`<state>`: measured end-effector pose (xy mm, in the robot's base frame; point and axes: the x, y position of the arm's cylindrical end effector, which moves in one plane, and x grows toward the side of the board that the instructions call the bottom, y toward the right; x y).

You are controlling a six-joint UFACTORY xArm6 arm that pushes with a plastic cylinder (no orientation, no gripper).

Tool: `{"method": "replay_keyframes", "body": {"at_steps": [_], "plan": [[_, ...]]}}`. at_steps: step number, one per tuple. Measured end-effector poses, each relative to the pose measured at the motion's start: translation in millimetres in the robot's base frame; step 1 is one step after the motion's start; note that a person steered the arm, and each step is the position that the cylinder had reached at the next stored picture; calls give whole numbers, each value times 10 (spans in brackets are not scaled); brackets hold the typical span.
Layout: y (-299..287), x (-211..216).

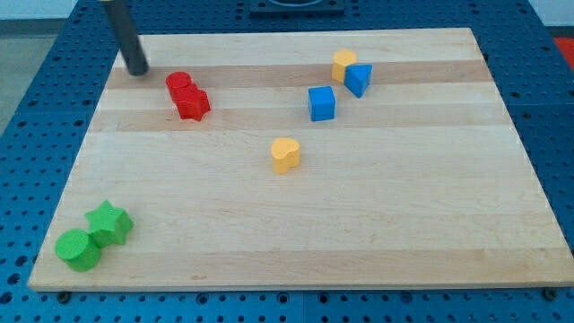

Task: Place the red blocks at the bottom center of the board

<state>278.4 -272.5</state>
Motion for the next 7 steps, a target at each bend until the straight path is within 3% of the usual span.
{"method": "replay_keyframes", "body": {"at_steps": [1,3,5,6,7], "plan": [[156,193],[1244,871],[1252,1292],[853,1181],[434,628]]}}
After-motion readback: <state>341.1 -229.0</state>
